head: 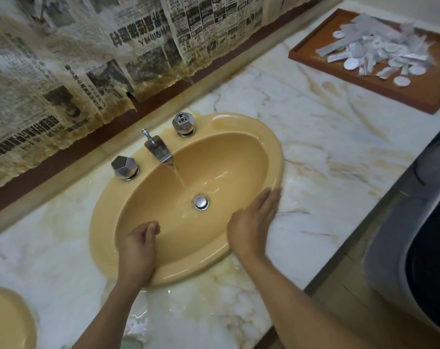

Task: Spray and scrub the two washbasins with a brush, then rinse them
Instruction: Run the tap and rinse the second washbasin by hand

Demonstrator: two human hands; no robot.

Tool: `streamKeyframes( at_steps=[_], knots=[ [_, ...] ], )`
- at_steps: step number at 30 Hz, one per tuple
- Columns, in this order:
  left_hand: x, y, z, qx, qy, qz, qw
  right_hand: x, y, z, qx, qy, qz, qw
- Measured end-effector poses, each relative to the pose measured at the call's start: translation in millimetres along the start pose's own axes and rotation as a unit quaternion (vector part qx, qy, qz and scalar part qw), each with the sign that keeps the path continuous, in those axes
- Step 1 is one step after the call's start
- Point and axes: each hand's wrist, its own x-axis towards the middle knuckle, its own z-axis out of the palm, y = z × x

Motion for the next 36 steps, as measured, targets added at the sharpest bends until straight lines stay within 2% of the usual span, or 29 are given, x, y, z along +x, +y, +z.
streamKeyframes(
  at_steps=[2,5,10,13,15,19,21,23,26,29,32,33,34,35,36],
  knots=[
    [2.1,-0.6,9.9,0.012,-0.003,0.011,1.0,-23.3,-3.2,3.6,-0.054,-0.035,-0.04,0.997],
    [-0.5,-2.2,22.7,0.06,0.004,0.017,0.998,4.0,-0.1,1.7,-0.065,-0.06,-0.004,0.996],
    [-15.7,4.9,20.7,0.054,0.106,-0.001,0.993,96.6,18.4,-29.8,-0.017,-0.095,0.014,0.995],
    [-19.3,10.0,20.9,0.04,0.127,0.002,0.991,87.4,14.6,-30.3,0.011,-0.087,0.023,0.996],
    [-19.3,10.7,20.4,0.037,0.128,-0.001,0.991,49.5,6.6,-17.3,0.021,-0.039,0.015,0.999],
    [-10.2,7.7,18.7,0.058,0.087,0.009,0.994,-17.3,-3.7,-3.9,-0.118,0.008,-0.115,0.986],
    [-7.0,7.5,18.5,0.065,0.069,0.014,0.995,-18.8,-3.6,-2.6,-0.159,-0.009,-0.099,0.982],
    [-5.6,4.4,18.8,0.076,0.067,0.019,0.995,-9.1,-0.6,4.4,-0.204,-0.063,-0.053,0.975],
    [-4.7,-1.9,21.8,0.086,0.063,0.022,0.994,23.8,2.2,-0.1,-0.146,-0.109,0.017,0.983],
    [-1.2,-5.1,23.2,0.111,0.034,0.022,0.993,83.7,15.4,-23.1,-0.093,-0.086,-0.023,0.992],
    [7.9,-5.1,23.6,0.141,-0.043,-0.023,0.989,130.2,40.3,-45.7,-0.039,-0.11,-0.06,0.991],
    [11.7,-0.9,23.2,0.119,-0.069,-0.048,0.989,135.3,46.3,-47.2,-0.038,-0.114,-0.08,0.99],
    [19.0,5.0,23.8,0.036,-0.081,-0.095,0.992,136.2,49.6,-45.9,-0.038,-0.107,-0.096,0.989],
    [27.7,15.1,25.6,-0.087,-0.088,-0.161,0.979,135.6,52.1,-43.3,-0.034,-0.094,-0.104,0.99],
    [38.3,26.5,29.1,-0.217,-0.099,-0.233,0.943,134.3,53.8,-40.3,-0.028,-0.083,-0.103,0.991]
  ],
)
